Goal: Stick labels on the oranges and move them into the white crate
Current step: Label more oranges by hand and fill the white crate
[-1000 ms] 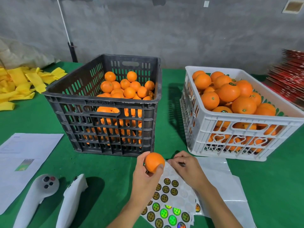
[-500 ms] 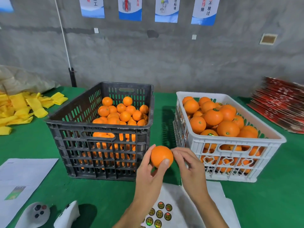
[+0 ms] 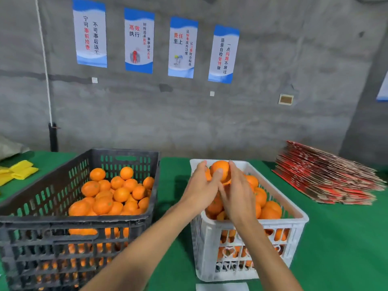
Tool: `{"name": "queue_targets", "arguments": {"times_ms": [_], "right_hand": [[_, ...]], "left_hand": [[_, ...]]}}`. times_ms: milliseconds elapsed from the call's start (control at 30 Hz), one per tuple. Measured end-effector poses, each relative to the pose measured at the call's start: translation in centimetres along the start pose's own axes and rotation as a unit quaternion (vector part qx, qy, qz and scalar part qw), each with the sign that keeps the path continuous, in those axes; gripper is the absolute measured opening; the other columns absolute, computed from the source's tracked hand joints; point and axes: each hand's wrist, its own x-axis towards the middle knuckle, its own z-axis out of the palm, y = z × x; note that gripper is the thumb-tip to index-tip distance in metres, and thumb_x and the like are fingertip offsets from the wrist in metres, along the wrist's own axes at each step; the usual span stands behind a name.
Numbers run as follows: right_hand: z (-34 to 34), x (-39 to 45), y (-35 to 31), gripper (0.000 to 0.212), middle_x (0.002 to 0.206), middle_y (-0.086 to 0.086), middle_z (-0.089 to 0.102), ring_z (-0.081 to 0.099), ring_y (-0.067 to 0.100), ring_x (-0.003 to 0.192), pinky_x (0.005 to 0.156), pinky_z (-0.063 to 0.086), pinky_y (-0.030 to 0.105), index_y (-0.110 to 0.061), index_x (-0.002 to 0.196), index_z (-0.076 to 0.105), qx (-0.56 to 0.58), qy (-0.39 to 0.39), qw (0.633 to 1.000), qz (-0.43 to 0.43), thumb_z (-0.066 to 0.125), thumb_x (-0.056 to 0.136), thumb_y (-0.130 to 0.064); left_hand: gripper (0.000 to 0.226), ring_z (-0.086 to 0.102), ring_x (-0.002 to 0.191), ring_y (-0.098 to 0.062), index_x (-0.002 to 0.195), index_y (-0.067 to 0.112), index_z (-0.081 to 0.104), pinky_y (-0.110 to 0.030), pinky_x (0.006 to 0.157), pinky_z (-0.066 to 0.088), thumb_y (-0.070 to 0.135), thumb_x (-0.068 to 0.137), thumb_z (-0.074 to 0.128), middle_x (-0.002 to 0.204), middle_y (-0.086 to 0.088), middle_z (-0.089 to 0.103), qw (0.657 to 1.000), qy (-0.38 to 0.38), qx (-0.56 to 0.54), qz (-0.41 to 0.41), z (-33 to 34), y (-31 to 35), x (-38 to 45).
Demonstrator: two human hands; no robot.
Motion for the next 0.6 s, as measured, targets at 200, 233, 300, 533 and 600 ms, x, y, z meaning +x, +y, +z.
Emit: {"name": "queue_targets", "arguments": {"times_ms": [200, 233, 300, 533, 600], "right_hand": [[0.1, 7.0, 7.0, 0.063, 0.161, 0.002, 0.037, 0.044, 0.028, 0.141, 0.105, 0.045, 0.043, -0.022, 0.157, 0.034, -0.095, -0.053, 0.992, 0.065, 0.06, 0.101, -0.033], [0.4, 7.7, 7.6, 0.059, 0.16, 0.002, 0.04, 0.045, 0.029, 0.14, 0.104, 0.046, 0.043, -0.023, 0.156, 0.037, -0.121, -0.062, 0.988, 0.078, 0.058, 0.102, -0.036], [1.3, 9.0, 7.3, 0.05, 0.152, 0.001, 0.05, 0.053, 0.029, 0.132, 0.097, 0.051, 0.042, -0.027, 0.15, 0.047, -0.179, -0.079, 0.978, 0.076, 0.055, 0.102, -0.039], [8.7, 10.7, -3.0, 0.046, 0.138, -0.004, 0.062, 0.056, 0.023, 0.127, 0.094, 0.05, 0.037, -0.034, 0.144, 0.053, -0.144, -0.147, 0.975, -0.082, 0.052, 0.101, -0.049], [11.8, 10.7, -6.2, 0.047, 0.14, -0.006, 0.062, 0.055, 0.022, 0.128, 0.095, 0.05, 0.038, -0.036, 0.144, 0.052, -0.114, -0.173, 0.973, -0.104, 0.053, 0.1, -0.051]], "left_hand": [[0.033, 0.063, 0.109, -0.015, 0.124, 0.03, 0.059, -0.038, 0.095, 0.052, 0.052, 0.101, 0.048, 0.13, 0.01, 0.054, 0.987, -0.008, 0.144, 0.074, -2.5, 0.0, 4.8], [0.029, 0.064, 0.107, -0.014, 0.121, 0.03, 0.06, -0.039, 0.093, 0.054, 0.049, 0.103, 0.047, 0.127, 0.01, 0.055, 0.985, -0.005, 0.154, 0.078, -3.6, -0.5, 5.6], [0.022, 0.065, 0.106, -0.017, 0.116, 0.027, 0.061, -0.042, 0.091, 0.053, 0.038, 0.106, 0.043, 0.12, 0.007, 0.058, 0.979, 0.016, 0.19, 0.076, -6.5, -2.2, 7.1], [0.031, 0.06, 0.116, -0.027, 0.126, 0.018, 0.06, -0.033, 0.096, 0.047, 0.013, 0.098, 0.045, 0.129, -0.009, 0.061, 0.923, 0.017, 0.381, -0.056, -16.0, -13.8, 10.7], [0.032, 0.059, 0.114, -0.025, 0.129, 0.017, 0.057, -0.034, 0.096, 0.047, 0.02, 0.098, 0.052, 0.128, -0.009, 0.06, 0.915, -0.025, 0.393, -0.084, -17.4, -15.5, 11.4]]}}
